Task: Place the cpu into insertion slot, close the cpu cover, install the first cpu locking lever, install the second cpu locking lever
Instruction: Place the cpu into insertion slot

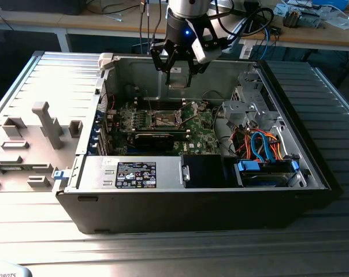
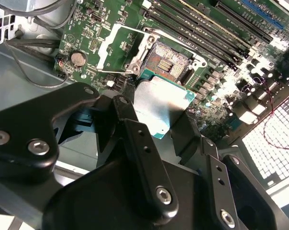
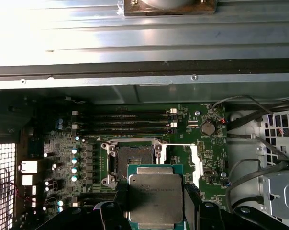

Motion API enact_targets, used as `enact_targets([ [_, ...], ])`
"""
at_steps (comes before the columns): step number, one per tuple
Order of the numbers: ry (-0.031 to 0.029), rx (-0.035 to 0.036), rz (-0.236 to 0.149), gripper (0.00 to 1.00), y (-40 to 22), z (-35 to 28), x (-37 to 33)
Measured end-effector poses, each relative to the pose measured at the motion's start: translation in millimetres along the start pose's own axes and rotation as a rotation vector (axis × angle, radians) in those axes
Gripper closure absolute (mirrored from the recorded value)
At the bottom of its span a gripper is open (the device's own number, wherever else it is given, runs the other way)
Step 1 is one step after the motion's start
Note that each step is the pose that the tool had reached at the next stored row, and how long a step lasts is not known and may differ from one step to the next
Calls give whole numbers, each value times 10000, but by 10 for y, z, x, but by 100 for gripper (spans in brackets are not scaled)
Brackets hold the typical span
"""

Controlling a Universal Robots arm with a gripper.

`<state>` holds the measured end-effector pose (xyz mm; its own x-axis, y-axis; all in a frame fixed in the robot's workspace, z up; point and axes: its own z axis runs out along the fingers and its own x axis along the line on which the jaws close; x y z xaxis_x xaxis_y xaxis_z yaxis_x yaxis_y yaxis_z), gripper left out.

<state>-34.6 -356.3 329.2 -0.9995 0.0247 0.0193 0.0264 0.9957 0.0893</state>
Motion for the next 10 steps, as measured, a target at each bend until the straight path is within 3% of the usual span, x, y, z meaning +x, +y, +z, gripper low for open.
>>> enact_targets([
  [10,0,0,0,46,-1,16,0],
])
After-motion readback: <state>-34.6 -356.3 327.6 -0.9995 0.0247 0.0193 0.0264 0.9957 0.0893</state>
